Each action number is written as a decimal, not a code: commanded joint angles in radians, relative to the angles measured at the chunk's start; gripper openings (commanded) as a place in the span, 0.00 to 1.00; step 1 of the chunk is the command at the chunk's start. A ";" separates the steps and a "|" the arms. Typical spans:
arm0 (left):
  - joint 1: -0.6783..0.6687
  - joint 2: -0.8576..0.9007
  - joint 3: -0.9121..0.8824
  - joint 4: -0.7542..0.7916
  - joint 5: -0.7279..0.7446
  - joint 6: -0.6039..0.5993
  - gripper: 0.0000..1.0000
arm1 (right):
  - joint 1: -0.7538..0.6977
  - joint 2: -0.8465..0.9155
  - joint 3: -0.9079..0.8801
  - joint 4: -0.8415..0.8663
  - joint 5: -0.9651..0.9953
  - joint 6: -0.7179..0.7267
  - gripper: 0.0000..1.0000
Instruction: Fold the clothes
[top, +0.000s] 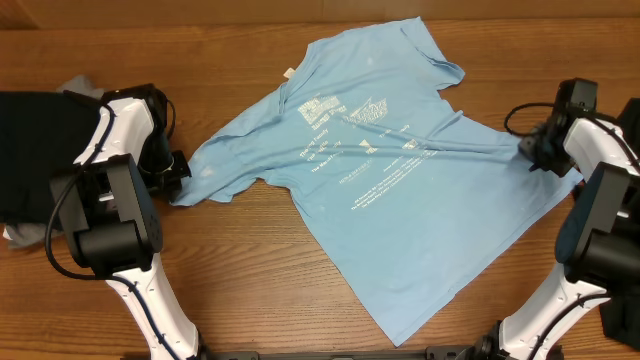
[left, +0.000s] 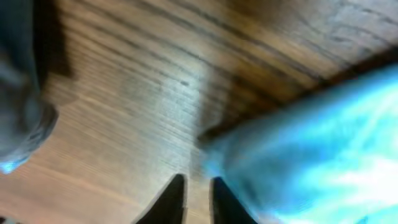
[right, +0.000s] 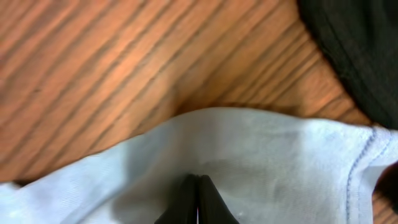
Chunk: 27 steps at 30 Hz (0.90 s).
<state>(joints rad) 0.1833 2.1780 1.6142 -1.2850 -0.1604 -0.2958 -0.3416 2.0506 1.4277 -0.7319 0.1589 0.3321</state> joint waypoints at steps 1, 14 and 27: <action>-0.024 -0.044 0.137 -0.030 0.005 0.016 0.32 | -0.006 0.005 0.157 -0.073 -0.048 -0.011 0.17; -0.199 -0.135 0.466 0.079 0.409 0.414 0.92 | -0.007 0.005 0.444 -0.389 -0.048 -0.011 1.00; -0.362 0.055 0.435 0.135 0.435 0.611 0.66 | -0.006 0.005 0.444 -0.391 -0.048 -0.011 1.00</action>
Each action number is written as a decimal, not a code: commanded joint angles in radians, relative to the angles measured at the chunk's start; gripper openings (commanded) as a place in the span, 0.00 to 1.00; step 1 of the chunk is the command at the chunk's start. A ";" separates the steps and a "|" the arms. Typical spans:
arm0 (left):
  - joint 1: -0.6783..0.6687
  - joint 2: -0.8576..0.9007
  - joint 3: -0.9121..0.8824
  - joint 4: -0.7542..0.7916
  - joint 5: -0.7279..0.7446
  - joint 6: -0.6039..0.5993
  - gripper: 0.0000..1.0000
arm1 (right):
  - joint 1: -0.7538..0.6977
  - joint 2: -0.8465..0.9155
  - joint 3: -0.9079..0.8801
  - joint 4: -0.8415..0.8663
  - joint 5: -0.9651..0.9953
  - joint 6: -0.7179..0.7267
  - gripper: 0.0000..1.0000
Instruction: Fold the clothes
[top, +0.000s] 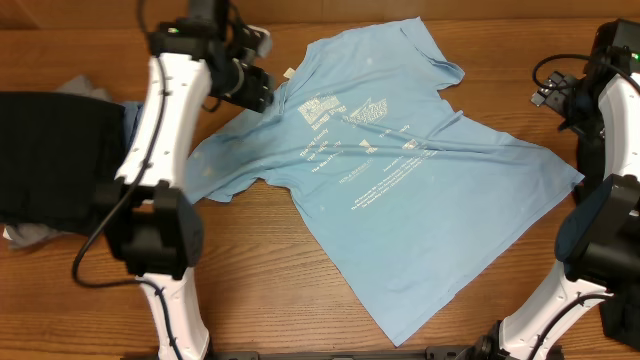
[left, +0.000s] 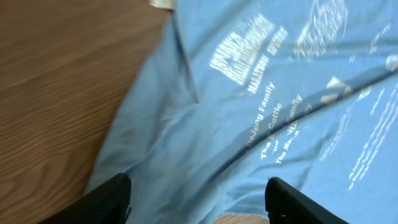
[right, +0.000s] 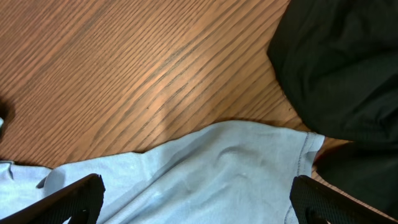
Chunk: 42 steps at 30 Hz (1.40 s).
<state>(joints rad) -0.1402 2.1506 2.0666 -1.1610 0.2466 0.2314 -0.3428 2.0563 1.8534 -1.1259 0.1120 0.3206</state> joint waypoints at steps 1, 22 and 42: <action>-0.043 0.096 -0.017 0.017 0.028 0.084 0.64 | -0.005 -0.001 0.018 0.003 -0.002 0.000 1.00; -0.066 0.195 -0.018 0.131 -0.078 0.013 0.64 | -0.005 -0.001 0.018 0.003 -0.002 0.000 1.00; -0.072 0.201 -0.018 0.175 -0.079 -0.027 0.65 | -0.005 -0.001 0.018 0.003 -0.002 0.000 1.00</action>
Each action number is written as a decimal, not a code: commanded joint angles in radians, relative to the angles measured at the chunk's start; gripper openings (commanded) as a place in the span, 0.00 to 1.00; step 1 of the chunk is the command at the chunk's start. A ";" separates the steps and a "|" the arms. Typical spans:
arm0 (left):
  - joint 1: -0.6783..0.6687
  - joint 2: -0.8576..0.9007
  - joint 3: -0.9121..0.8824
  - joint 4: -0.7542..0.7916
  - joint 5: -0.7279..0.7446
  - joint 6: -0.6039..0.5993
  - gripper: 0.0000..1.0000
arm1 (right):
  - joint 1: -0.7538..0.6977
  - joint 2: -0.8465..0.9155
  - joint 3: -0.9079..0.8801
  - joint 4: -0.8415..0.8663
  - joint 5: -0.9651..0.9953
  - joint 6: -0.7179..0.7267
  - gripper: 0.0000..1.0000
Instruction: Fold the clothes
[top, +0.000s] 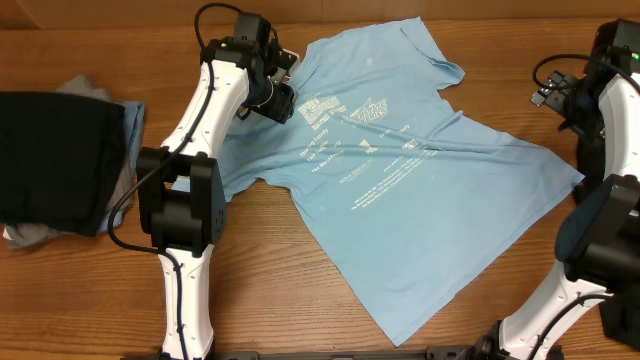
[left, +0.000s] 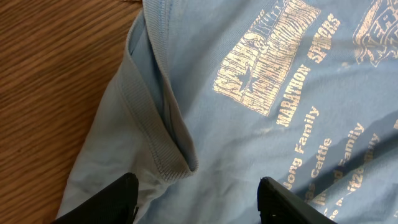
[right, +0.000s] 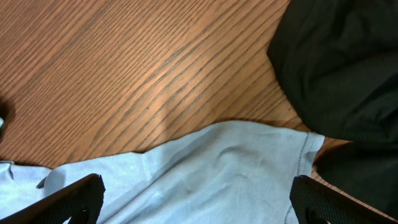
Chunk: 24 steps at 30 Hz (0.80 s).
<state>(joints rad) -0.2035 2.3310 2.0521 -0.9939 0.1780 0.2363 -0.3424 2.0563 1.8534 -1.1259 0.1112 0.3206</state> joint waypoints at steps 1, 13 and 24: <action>-0.009 0.021 -0.004 0.012 -0.014 -0.033 0.64 | -0.006 -0.001 0.018 0.003 -0.001 0.000 1.00; -0.014 0.021 -0.066 0.065 -0.055 -0.043 0.64 | -0.006 -0.001 0.018 0.002 -0.001 0.000 1.00; -0.014 0.021 -0.100 0.105 -0.142 -0.043 0.50 | -0.006 -0.001 0.018 0.003 -0.001 0.000 1.00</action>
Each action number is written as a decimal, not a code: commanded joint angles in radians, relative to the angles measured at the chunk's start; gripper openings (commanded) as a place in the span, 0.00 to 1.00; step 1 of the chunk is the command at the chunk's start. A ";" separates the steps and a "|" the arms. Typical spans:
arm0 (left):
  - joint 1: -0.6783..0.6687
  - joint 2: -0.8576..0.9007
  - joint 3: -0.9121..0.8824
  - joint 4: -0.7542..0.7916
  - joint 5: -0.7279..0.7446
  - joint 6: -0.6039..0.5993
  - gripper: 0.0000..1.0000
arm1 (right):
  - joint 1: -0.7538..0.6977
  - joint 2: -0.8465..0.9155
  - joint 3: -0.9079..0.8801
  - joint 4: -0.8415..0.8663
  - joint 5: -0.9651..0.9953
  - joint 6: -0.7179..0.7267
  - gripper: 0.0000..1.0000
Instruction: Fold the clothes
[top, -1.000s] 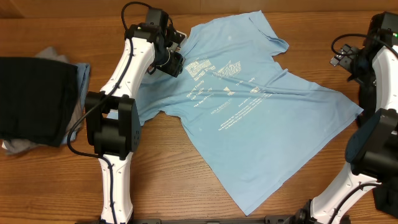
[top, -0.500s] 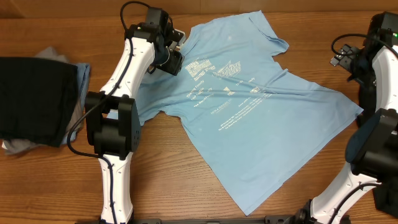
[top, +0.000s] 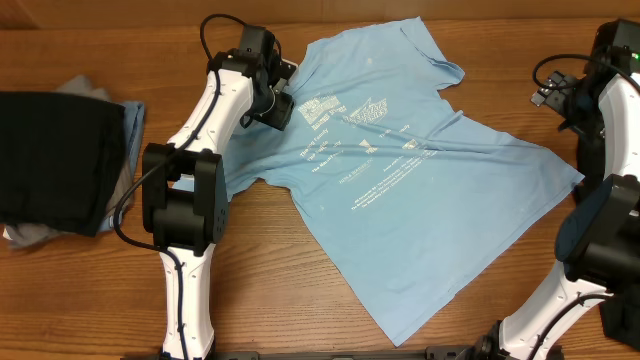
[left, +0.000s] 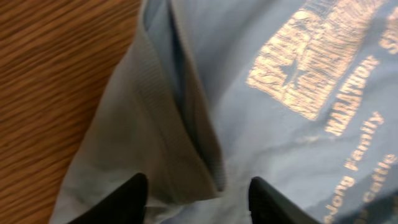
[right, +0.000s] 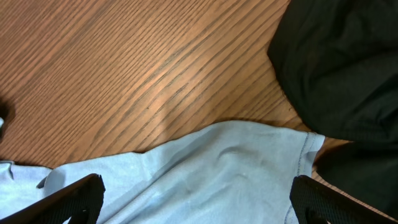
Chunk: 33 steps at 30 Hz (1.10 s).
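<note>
A light blue T-shirt (top: 400, 170) with white print lies spread, slanted, across the wooden table. My left gripper (top: 270, 100) hangs open right over its ribbed collar (left: 180, 149), both fingers straddling the collar fold in the left wrist view. My right gripper (top: 565, 100) is open, held above the table off the shirt's right sleeve (right: 236, 168), nothing between its fingers.
A folded black garment on grey cloth (top: 55, 160) lies at the left edge of the table. Dark fabric (right: 342, 68) shows at the right, beside the shirt's sleeve. Bare wood (top: 250, 280) surrounds the shirt.
My left gripper has come lower and closer to the collar, which now fills the view between its open fingers. The right arm has not moved.
Both grippers were shut at the shirt's outer sleeves, left and right. Then both stood open, the left one up near the collar, the right one lifted off the right sleeve. The left has since closed in on the collar.
</note>
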<state>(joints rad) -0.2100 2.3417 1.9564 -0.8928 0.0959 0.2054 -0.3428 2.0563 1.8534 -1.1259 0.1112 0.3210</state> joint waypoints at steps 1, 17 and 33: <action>-0.007 0.010 -0.004 0.004 -0.059 -0.012 0.49 | -0.005 -0.001 0.018 0.003 -0.001 0.000 1.00; -0.008 0.010 -0.004 0.012 -0.050 -0.011 0.48 | -0.005 -0.001 0.018 0.003 -0.001 0.000 1.00; -0.010 0.010 -0.004 0.039 -0.051 -0.011 0.22 | -0.005 -0.001 0.018 0.002 -0.001 0.000 1.00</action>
<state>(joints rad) -0.2100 2.3417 1.9564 -0.8616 0.0475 0.2008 -0.3439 2.0563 1.8534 -1.1252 0.1112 0.3210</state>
